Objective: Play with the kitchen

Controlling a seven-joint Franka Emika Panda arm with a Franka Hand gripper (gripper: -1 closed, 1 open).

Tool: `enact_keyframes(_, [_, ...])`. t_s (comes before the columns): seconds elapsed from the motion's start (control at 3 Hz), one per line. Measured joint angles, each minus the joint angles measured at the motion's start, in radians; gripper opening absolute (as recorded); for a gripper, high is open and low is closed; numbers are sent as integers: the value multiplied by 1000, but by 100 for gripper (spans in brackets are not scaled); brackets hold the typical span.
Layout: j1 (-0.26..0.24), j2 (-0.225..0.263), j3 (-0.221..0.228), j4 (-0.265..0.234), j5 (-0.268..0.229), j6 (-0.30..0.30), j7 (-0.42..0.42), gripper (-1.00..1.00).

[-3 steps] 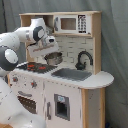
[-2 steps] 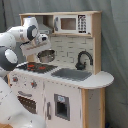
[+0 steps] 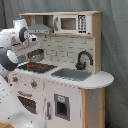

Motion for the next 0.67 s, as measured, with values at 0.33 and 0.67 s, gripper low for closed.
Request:
enact_keyframes(0.33, [-45,0,93,34,0,33,0,-100])
enact_keyframes(0.67, [-101,-1,173,69,0,45,-8,-100])
